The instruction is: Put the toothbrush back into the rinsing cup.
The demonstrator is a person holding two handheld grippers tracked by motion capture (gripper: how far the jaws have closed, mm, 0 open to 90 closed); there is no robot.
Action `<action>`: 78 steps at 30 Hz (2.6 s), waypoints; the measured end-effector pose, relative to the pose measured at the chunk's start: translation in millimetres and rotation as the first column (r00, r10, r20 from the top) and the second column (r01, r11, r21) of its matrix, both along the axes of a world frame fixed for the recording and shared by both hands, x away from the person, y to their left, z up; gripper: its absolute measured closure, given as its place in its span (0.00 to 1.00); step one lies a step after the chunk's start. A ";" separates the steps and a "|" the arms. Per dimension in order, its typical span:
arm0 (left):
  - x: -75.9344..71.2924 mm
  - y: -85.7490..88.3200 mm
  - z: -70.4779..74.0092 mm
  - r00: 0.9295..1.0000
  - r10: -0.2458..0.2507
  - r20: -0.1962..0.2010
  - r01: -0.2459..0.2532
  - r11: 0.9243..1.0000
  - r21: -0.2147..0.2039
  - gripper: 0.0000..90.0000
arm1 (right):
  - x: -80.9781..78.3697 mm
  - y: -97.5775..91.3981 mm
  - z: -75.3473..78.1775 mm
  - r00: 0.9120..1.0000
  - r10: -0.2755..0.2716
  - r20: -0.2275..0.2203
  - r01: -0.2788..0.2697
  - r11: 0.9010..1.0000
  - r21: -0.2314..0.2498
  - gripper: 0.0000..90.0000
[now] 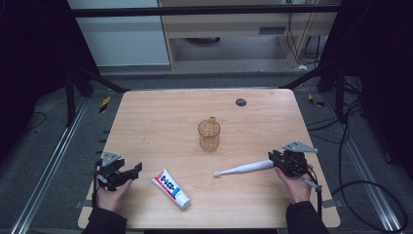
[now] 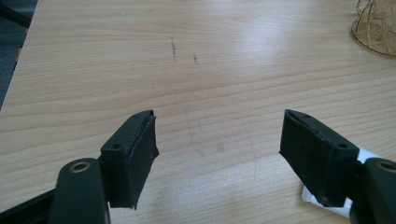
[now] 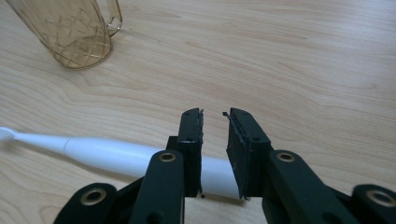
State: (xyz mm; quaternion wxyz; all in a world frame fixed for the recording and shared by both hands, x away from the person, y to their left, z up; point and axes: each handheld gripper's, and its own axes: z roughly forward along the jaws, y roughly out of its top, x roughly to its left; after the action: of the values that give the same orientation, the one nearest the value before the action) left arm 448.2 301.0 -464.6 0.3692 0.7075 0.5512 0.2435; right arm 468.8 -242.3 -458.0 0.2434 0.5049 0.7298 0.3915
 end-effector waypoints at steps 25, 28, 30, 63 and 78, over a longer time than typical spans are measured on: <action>0.9 -1.8 -1.6 1.000 -0.012 -0.008 0.012 1.000 0.016 0.30 | 26.4 1.1 -22.1 0.995 -0.003 -0.100 0.000 0.999 -0.034 1.00; 0.6 -1.8 -1.7 1.000 -0.014 -0.008 0.014 1.000 0.020 0.30 | 24.7 1.3 -22.1 0.994 -0.005 -0.110 0.000 0.999 -0.040 1.00; 0.4 -1.6 -1.7 1.000 -0.013 -0.008 0.013 1.000 0.020 0.30 | 23.9 1.5 -22.6 0.994 0.000 -0.110 -0.006 0.999 -0.052 1.00; -1.9 1.4 -0.2 1.000 -0.009 -0.004 0.010 1.000 0.015 0.31 | -1.5 3.6 -21.0 0.989 0.045 -0.142 -0.058 0.994 -0.095 0.99; -2.8 3.0 0.3 1.000 -0.004 -0.003 0.004 1.000 0.011 0.31 | -15.7 6.3 -18.9 0.986 0.066 -0.151 -0.080 0.993 -0.089 0.99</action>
State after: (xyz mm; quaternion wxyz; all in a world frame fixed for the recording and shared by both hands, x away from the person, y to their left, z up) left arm 445.4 303.9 -464.3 0.3648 0.7111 0.5490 0.2445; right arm 453.1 -235.9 -476.9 0.1978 0.4932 0.7815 0.3269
